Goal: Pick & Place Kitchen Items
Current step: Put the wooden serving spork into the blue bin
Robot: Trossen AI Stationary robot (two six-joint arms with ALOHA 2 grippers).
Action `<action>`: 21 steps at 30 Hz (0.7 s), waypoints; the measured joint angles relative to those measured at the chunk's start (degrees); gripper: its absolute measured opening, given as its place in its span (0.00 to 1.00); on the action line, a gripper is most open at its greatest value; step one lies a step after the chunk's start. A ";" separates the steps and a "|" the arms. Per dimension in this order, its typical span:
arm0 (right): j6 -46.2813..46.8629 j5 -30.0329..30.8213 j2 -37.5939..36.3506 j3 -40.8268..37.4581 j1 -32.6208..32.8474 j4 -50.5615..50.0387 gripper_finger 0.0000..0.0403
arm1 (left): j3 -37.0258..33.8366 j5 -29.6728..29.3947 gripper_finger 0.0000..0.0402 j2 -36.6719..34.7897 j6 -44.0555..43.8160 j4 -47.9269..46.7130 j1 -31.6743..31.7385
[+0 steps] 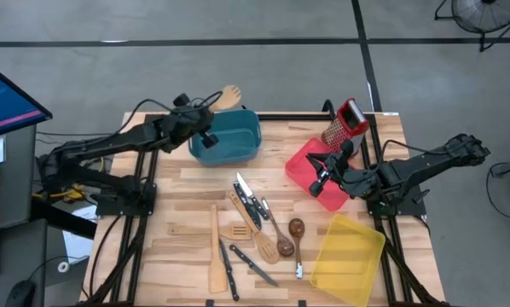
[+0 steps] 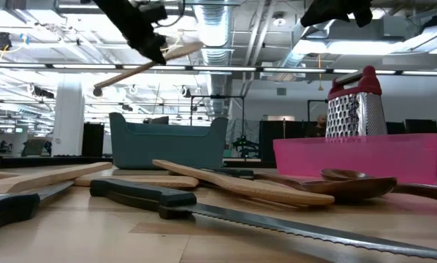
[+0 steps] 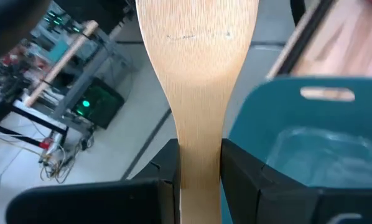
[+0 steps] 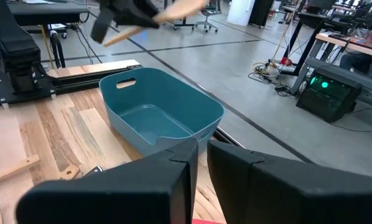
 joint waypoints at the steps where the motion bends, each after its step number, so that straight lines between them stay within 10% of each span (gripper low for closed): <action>1: 0.00 0.00 0.00 0.00 0.01 -0.10 0.12 | 0.00 0.06 0.16 0.77 0.12 -0.36 0.20; 21: 0.13 0.00 0.00 0.00 0.02 -1.67 0.12 | 0.00 0.20 0.16 10.22 7.43 -5.62 0.70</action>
